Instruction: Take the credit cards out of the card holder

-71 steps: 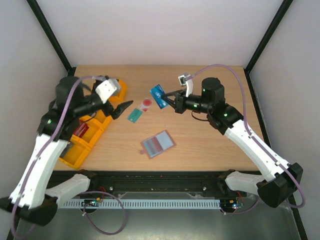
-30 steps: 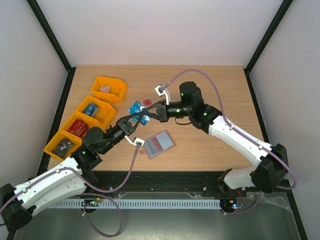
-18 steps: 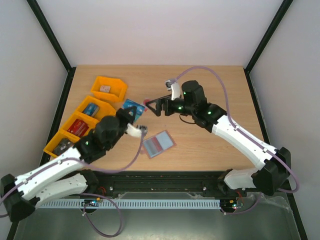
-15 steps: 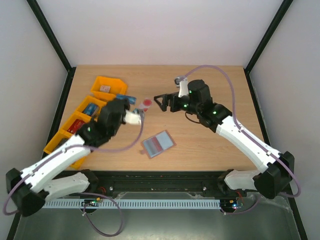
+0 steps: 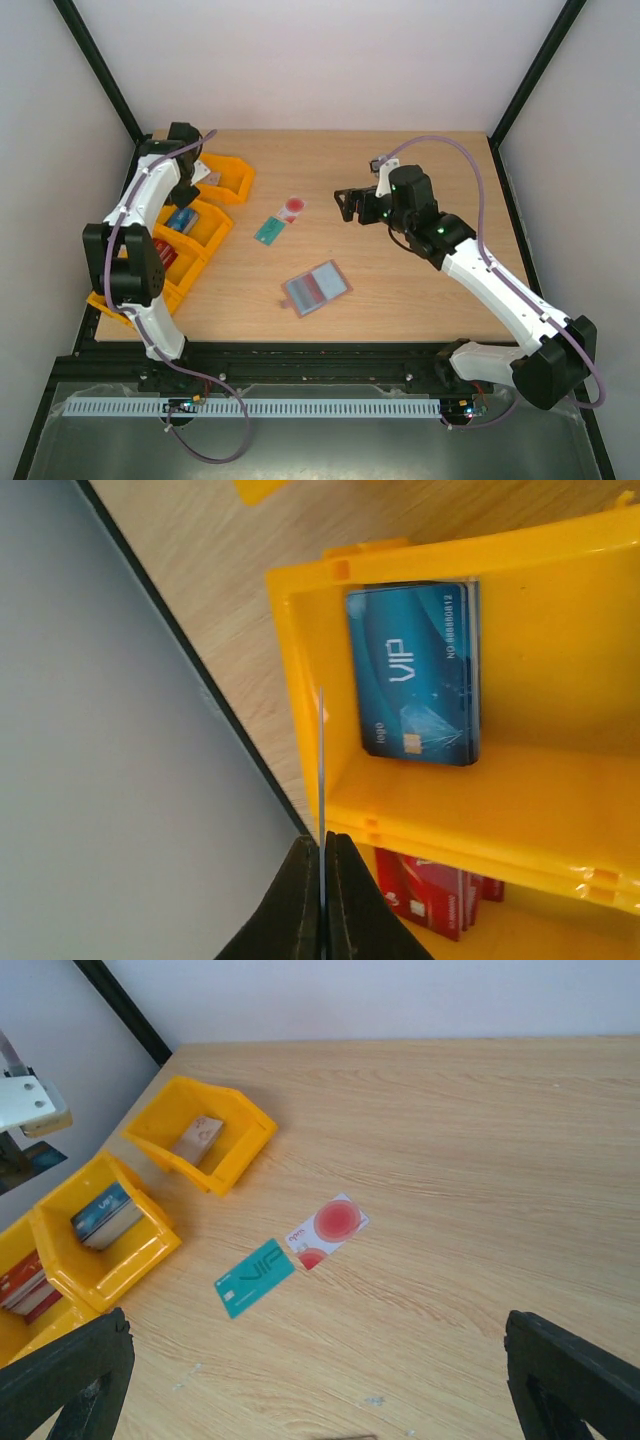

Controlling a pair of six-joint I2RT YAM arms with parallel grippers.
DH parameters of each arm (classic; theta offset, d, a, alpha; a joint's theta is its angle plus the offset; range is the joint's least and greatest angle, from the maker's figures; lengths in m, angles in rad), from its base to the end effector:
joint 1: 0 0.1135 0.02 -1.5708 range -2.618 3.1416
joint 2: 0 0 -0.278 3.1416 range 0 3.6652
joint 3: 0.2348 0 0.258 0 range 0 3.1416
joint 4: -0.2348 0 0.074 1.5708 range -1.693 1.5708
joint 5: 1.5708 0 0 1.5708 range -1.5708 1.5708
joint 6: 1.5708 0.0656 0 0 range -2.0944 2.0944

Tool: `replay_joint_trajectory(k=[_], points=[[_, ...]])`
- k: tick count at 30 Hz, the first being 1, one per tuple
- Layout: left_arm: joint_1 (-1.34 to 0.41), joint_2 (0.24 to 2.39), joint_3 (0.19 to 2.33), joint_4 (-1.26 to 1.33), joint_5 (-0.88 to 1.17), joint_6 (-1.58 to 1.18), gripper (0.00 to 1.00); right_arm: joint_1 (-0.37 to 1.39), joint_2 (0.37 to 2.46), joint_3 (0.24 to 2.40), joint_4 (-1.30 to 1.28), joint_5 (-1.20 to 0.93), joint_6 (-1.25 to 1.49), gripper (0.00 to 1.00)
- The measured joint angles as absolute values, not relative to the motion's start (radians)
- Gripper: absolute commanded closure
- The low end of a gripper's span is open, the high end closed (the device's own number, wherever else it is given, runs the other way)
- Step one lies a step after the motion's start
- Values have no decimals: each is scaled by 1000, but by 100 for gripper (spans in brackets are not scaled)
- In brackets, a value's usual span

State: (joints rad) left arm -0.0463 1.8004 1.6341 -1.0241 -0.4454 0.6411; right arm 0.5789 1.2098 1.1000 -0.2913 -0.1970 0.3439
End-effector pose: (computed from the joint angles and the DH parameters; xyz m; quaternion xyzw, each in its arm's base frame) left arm 0.3910 0.0102 0.2782 0.2834 0.9158 0.2614 0.1127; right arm 0.2484 0.1777 0.3517 -0.1512 0.8177 0.3180 0.4554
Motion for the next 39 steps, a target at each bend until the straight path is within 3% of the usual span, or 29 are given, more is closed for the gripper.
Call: replay_joint_trajectory(k=[13, 34, 36, 39], points=[[-52, 1885, 1494, -825, -473, 562, 98, 561, 1231, 1096, -297, -190, 294, 1], [-28, 1887, 1235, -420, -585, 743, 98, 551, 1271, 1097, -307, -252, 290, 2], [-28, 1887, 1210, -392, -585, 760, 96, 552, 1271, 1097, -308, -256, 290, 1], [-28, 1879, 1191, -348, -588, 781, 82, 551, 1271, 1097, -310, -260, 290, 1]])
